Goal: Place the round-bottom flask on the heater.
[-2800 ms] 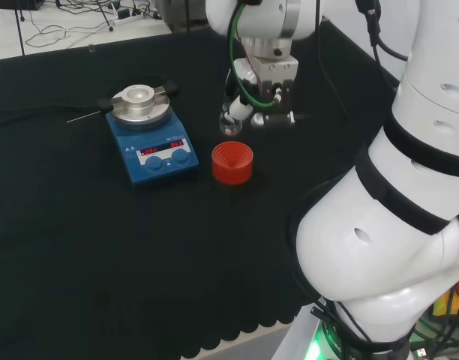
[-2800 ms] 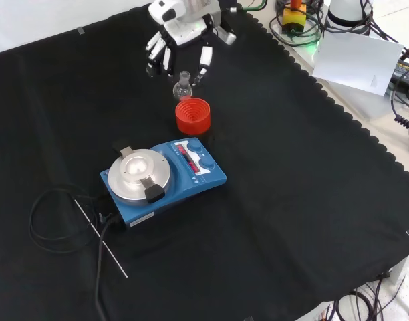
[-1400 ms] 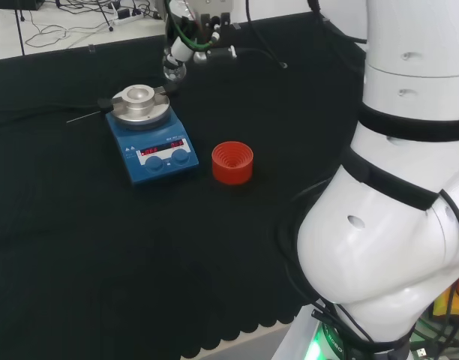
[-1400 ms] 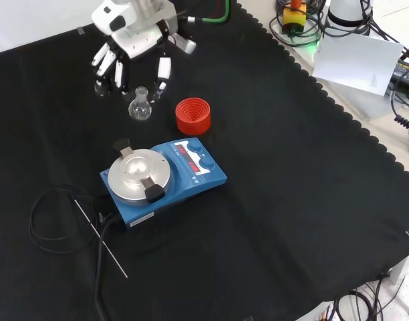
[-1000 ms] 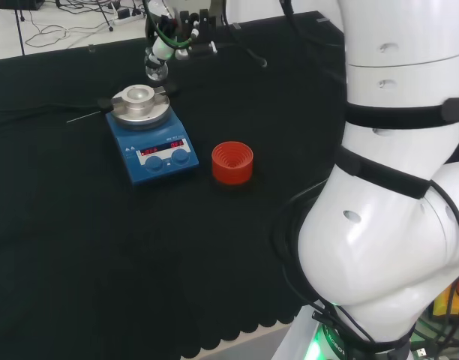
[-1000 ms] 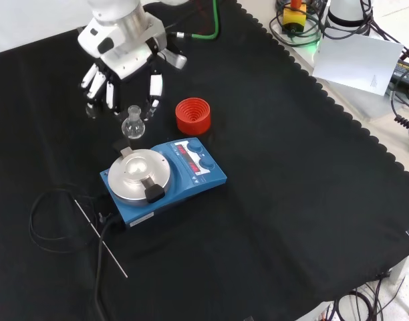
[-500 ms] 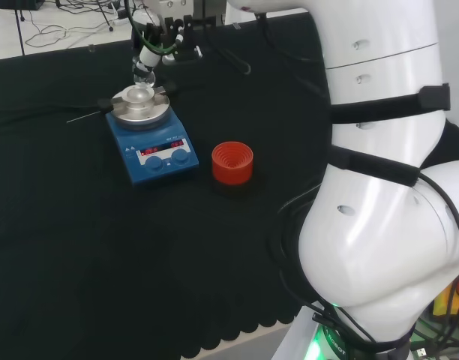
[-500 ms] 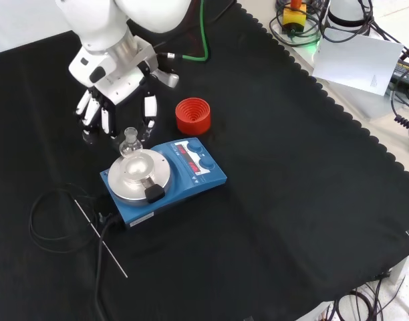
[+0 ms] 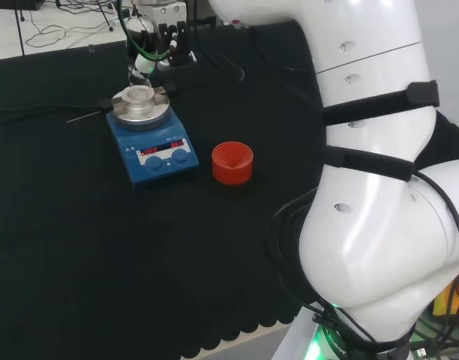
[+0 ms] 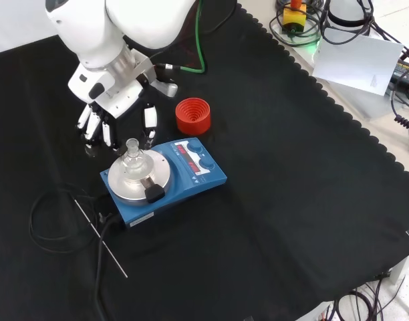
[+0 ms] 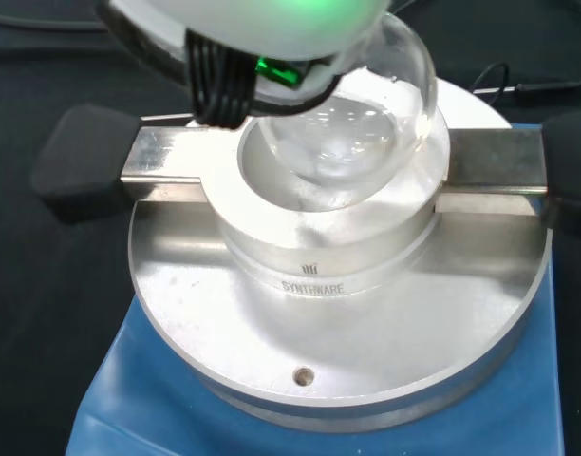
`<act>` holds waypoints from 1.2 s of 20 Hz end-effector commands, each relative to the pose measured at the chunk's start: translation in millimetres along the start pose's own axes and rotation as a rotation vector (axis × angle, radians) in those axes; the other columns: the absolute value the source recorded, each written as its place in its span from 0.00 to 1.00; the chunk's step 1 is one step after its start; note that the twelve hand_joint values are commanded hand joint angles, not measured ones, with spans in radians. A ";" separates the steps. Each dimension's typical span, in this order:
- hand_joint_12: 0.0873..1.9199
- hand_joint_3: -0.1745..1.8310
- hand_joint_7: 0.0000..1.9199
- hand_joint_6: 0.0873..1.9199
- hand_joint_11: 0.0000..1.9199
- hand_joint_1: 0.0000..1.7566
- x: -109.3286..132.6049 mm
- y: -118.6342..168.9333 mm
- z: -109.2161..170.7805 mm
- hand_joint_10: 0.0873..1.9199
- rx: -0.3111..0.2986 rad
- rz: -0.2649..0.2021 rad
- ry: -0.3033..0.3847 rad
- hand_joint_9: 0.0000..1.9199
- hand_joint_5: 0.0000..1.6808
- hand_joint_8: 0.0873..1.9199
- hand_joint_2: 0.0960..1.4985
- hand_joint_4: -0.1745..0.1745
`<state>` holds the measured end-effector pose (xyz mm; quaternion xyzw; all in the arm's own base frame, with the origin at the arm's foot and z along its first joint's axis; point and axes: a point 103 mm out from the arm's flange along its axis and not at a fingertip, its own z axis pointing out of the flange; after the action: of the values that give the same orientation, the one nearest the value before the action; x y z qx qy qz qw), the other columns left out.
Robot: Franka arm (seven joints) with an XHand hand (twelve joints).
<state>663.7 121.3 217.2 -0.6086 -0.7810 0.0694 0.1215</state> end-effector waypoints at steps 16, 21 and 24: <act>0.69 0.37 0.13 0.43 0.17 0.58 7.4 -8.7 12.0 0.30 0.033 -0.056 0.033 0.29 0.55 0.33 0.43 0.47; 0.73 0.35 0.04 0.25 0.07 0.48 15.9 -19.3 8.5 0.34 0.033 -0.047 0.023 0.19 0.23 0.33 0.35 0.37; 0.73 0.31 0.01 0.14 0.04 0.46 18.4 -30.0 5.6 0.36 0.014 -0.037 0.012 0.16 0.20 0.32 0.36 0.38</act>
<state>642.4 128.2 211.9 -0.5882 -0.7925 0.0735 0.1432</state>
